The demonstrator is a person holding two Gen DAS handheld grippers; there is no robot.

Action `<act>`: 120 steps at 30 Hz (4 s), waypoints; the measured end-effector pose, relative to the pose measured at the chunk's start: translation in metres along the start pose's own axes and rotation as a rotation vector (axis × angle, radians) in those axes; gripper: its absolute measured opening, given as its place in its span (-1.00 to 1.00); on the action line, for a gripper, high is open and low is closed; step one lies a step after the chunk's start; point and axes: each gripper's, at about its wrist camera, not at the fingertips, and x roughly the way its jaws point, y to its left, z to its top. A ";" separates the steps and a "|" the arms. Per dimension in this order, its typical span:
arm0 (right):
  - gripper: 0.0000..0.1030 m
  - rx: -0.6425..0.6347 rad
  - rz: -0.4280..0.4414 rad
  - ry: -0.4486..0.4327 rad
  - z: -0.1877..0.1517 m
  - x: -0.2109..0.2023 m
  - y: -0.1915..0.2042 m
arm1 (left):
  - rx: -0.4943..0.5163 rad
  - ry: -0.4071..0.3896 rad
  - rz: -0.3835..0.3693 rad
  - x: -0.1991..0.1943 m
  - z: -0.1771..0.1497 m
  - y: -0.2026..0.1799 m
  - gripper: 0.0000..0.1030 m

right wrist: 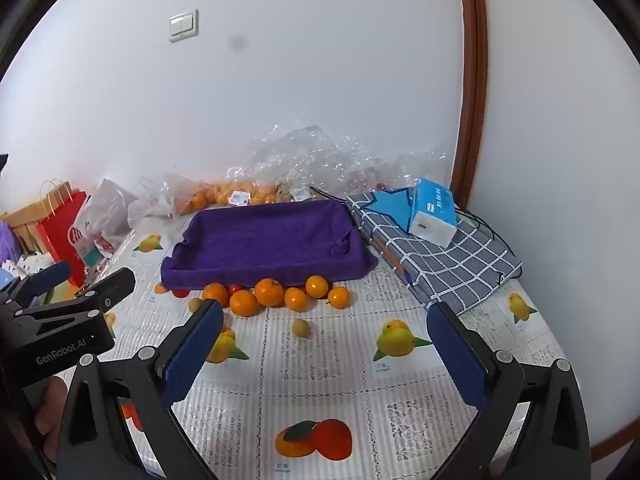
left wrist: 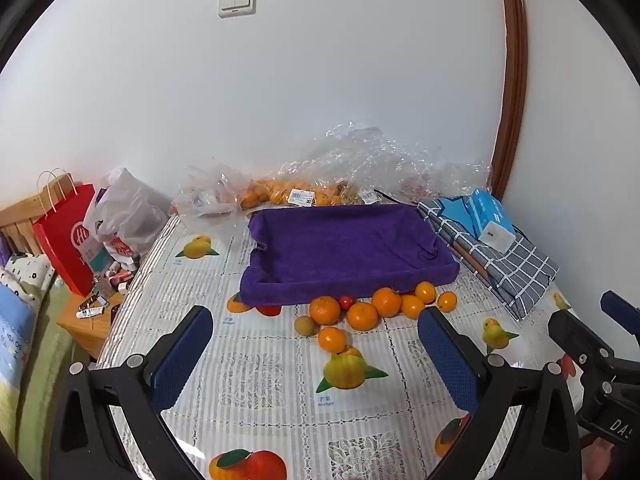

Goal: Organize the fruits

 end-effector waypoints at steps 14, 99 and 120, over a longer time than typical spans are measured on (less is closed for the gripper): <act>0.96 0.036 0.019 -0.021 -0.003 -0.002 -0.007 | 0.003 0.018 -0.008 0.003 -0.002 -0.004 1.00; 0.96 0.019 0.043 -0.049 -0.010 -0.014 0.002 | 0.016 0.024 0.032 -0.003 -0.004 -0.009 1.00; 0.96 0.042 -0.007 0.040 -0.034 0.060 -0.020 | 0.002 0.069 0.021 0.057 -0.032 0.005 1.00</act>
